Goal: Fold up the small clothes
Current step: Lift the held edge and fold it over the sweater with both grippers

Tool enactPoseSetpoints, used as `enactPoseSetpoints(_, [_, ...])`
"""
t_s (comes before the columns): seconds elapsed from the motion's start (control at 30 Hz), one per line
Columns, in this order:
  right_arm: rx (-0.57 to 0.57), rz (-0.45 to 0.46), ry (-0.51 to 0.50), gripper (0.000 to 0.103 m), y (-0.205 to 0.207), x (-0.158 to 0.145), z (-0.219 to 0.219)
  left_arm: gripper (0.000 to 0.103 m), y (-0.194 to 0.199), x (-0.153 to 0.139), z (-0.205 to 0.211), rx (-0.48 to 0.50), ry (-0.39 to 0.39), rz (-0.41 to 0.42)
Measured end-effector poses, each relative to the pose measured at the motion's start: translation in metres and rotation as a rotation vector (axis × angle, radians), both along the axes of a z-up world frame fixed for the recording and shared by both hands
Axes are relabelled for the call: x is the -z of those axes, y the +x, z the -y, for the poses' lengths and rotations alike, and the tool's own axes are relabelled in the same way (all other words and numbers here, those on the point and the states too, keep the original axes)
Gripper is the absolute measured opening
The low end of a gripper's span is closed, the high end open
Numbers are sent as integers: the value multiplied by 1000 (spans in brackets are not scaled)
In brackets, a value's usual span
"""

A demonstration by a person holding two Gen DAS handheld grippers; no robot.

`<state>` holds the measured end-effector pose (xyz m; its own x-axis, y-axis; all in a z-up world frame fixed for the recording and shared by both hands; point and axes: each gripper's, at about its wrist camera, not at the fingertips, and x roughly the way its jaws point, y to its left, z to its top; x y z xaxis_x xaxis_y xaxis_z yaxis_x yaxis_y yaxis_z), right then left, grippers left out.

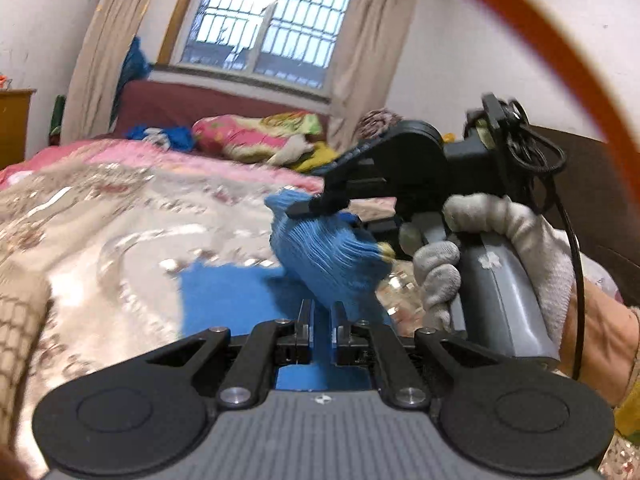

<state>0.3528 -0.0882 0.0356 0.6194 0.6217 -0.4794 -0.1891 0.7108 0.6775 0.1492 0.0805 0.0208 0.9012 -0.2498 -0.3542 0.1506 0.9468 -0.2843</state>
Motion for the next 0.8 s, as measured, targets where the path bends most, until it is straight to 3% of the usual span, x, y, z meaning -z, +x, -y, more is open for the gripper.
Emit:
enactPoseSetpoints(0.2, [-34, -20, -93, 13, 6, 17, -56, 14, 2, 13, -31, -44, -30, -10])
enactPoseSetpoints(0.57, [-86, -57, -205, 13, 1, 48, -110, 14, -8, 15, -61, -84, -68, 2])
enactPoseSetpoints(0.73, [-162, -88, -185, 21, 2, 51, -114, 14, -3, 22, -53, -62, -30, -13])
enactPoseSetpoints(0.8, [-201, -116, -127, 26, 4, 48, -108, 14, 0, 28, -48, -47, -9, -41])
